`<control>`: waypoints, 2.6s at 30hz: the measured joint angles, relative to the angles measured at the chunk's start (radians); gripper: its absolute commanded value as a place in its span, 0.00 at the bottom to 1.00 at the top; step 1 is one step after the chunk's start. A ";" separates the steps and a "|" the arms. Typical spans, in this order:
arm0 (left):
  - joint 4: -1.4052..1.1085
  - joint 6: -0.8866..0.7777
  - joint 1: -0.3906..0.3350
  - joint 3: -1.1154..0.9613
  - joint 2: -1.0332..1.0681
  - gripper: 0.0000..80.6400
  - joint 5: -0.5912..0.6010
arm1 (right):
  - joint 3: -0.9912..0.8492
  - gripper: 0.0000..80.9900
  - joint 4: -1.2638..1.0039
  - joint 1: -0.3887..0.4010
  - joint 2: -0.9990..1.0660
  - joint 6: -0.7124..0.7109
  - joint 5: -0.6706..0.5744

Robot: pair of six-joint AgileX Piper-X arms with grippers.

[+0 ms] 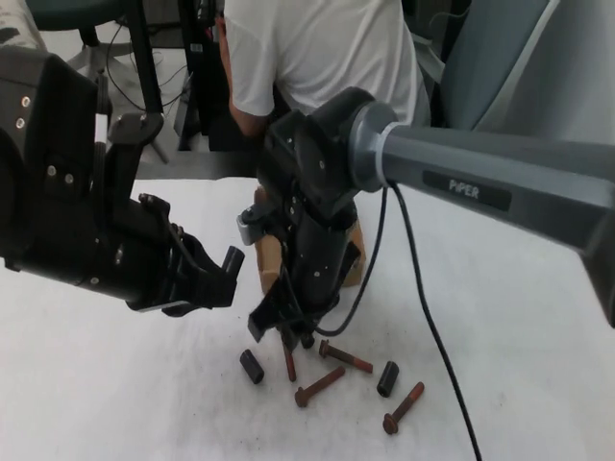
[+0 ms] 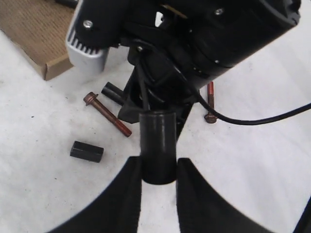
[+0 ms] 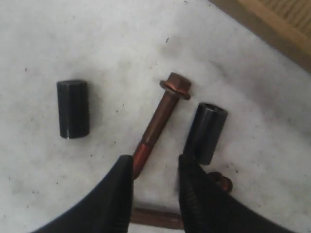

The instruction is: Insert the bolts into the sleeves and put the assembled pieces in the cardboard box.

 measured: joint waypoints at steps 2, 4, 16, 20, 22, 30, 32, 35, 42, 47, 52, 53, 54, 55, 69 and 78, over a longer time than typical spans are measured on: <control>0.006 0.003 0.000 0.000 0.000 0.00 0.000 | -0.013 0.37 -0.023 0.000 0.002 0.029 0.000; 0.007 0.003 0.000 0.000 0.000 0.00 0.000 | -0.040 0.37 -0.054 0.000 0.002 0.055 0.000; 0.013 0.009 0.000 0.000 0.000 0.00 0.000 | -0.093 0.37 0.009 0.002 0.067 0.071 0.000; 0.013 0.009 0.000 0.000 0.000 0.00 0.000 | -0.094 0.37 0.014 0.005 0.079 0.071 0.000; 0.013 0.015 0.000 0.000 0.000 0.00 0.000 | -0.102 0.37 0.014 0.009 0.079 0.073 0.000; 0.013 0.016 0.000 0.000 0.000 0.00 0.000 | -0.108 0.37 0.012 0.011 0.079 0.078 0.017; 0.013 0.016 0.000 0.000 0.000 0.00 0.000 | -0.108 0.37 0.012 0.011 0.079 0.078 0.028; 0.013 0.016 0.000 0.000 0.000 0.00 0.000 | -0.108 0.37 0.012 0.011 0.079 0.078 0.043; 0.013 0.016 0.000 0.000 0.000 0.00 0.000 | -0.108 0.32 0.012 0.011 0.079 0.096 0.060; 0.013 0.016 0.000 0.000 0.000 0.00 0.000 | -0.108 0.30 0.012 0.011 0.079 0.098 0.060; 0.013 0.016 0.000 0.000 0.000 0.00 0.000 | -0.108 0.30 0.014 0.011 0.079 0.102 0.067; 0.013 0.016 0.000 0.000 0.000 0.00 0.000 | -0.108 0.30 0.014 0.013 0.079 0.104 0.067; 0.013 0.016 0.000 0.000 0.000 0.00 0.000 | -0.108 0.31 0.016 0.012 0.079 0.109 0.067; 0.013 0.016 0.000 0.000 0.000 0.00 0.000 | -0.108 0.32 0.017 0.015 0.079 0.117 0.067; 0.013 0.016 0.000 0.000 0.000 0.00 0.011 | -0.092 0.33 0.020 0.036 0.079 0.167 0.067; 0.013 0.016 0.000 0.000 0.000 0.00 0.022 | -0.053 0.33 0.010 0.036 0.079 0.172 0.067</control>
